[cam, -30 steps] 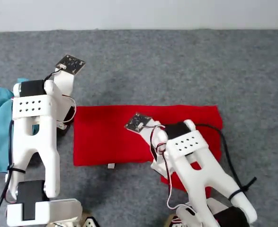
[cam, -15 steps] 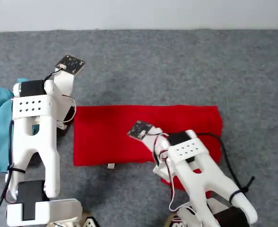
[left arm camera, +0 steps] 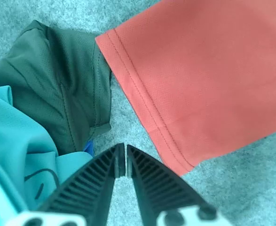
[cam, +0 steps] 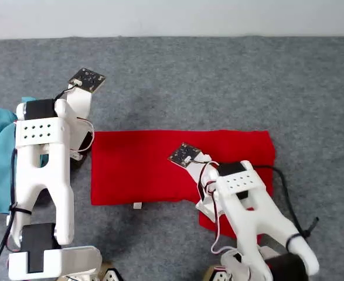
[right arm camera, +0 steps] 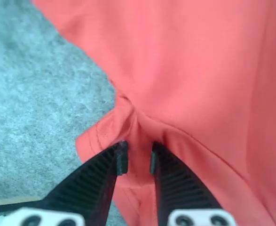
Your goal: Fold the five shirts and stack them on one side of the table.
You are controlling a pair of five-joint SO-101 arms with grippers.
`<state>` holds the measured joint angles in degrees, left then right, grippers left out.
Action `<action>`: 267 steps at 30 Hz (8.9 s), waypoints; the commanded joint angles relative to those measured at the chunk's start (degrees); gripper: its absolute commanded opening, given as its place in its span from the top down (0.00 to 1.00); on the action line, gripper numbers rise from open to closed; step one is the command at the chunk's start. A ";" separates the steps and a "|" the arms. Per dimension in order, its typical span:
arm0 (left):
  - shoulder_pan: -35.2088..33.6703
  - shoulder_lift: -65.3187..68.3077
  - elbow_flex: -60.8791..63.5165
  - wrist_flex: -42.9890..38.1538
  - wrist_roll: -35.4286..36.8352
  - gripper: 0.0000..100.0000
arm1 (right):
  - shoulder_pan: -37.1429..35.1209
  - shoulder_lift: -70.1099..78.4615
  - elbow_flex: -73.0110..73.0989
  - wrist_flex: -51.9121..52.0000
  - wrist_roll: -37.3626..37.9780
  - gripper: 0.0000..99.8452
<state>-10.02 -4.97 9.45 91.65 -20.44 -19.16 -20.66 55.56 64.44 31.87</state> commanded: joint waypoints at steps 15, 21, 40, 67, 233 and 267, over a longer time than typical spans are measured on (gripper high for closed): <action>0.09 -2.64 -0.31 0.70 0.26 0.98 | 0.66 1.80 -17.05 14.29 0.26 0.99; 0.09 -2.64 -0.31 0.35 0.18 0.98 | 0.57 -1.19 -18.55 22.29 1.41 0.99; 8.35 -4.75 -0.48 0.62 0.44 0.98 | 0.40 -8.84 -20.22 30.20 -1.93 0.80; 53.10 5.80 -3.21 -5.45 5.80 0.91 | 59.74 -31.69 -29.10 38.20 8.26 0.99; 39.65 29.98 -42.24 8.97 8.18 0.91 | 38.55 -21.41 -24.79 27.65 0.00 0.99; -19.60 -17.76 -5.41 8.88 5.01 0.98 | 22.55 15.25 -39.82 15.16 -5.01 0.99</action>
<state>-26.55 -19.47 4.26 99.30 -15.08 5.54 0.35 21.63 74.64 27.30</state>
